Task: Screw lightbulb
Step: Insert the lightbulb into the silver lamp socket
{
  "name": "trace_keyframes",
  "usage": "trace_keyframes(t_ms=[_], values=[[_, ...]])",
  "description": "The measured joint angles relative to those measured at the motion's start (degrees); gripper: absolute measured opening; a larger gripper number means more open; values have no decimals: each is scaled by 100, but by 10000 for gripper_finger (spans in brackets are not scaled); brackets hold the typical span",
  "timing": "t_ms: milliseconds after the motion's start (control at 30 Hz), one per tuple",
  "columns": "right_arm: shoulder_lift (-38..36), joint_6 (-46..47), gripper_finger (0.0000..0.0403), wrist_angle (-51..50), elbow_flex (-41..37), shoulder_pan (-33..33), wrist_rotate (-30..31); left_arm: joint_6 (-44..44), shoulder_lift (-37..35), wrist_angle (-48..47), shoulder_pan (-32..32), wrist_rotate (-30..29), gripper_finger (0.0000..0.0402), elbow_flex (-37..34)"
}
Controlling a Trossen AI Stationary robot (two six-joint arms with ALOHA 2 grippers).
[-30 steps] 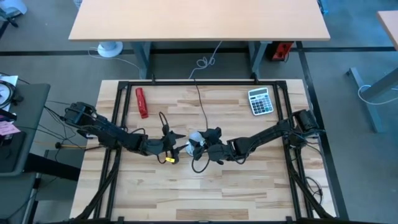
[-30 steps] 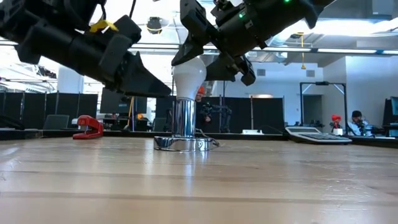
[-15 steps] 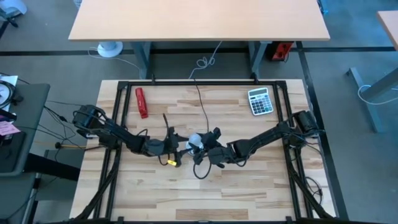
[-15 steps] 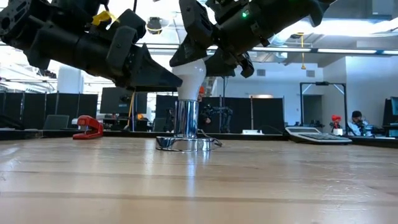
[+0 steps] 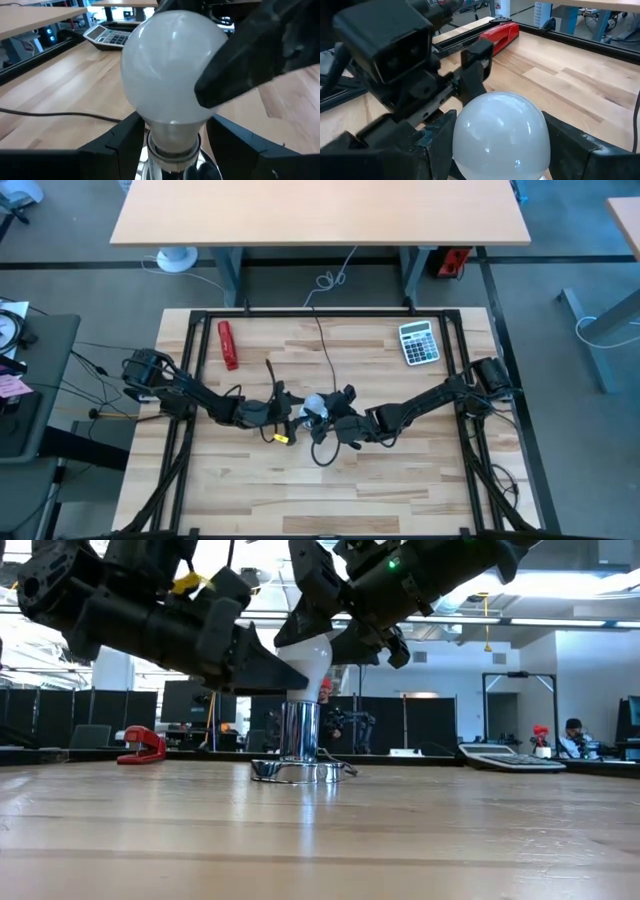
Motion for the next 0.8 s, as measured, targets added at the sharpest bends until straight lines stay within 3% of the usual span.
trace_keyframes(t_ms=[233, 533, 667, 800], values=[[-1, 5, 255, -16, 1, 4, 2, 221, 246, 474, 30, 10, 198, 49], [-1, -96, 255, -40, -1, 2, 2, 137, 246, 426, 73, 42, 127, 32], [-1, -166, 257, -38, 1, 2, -3, 103, 236, 334, 74, 39, 122, 32], [-38, -280, 283, -14, 1, 5, -21, 101, 236, 303, 75, 39, 122, 34]])
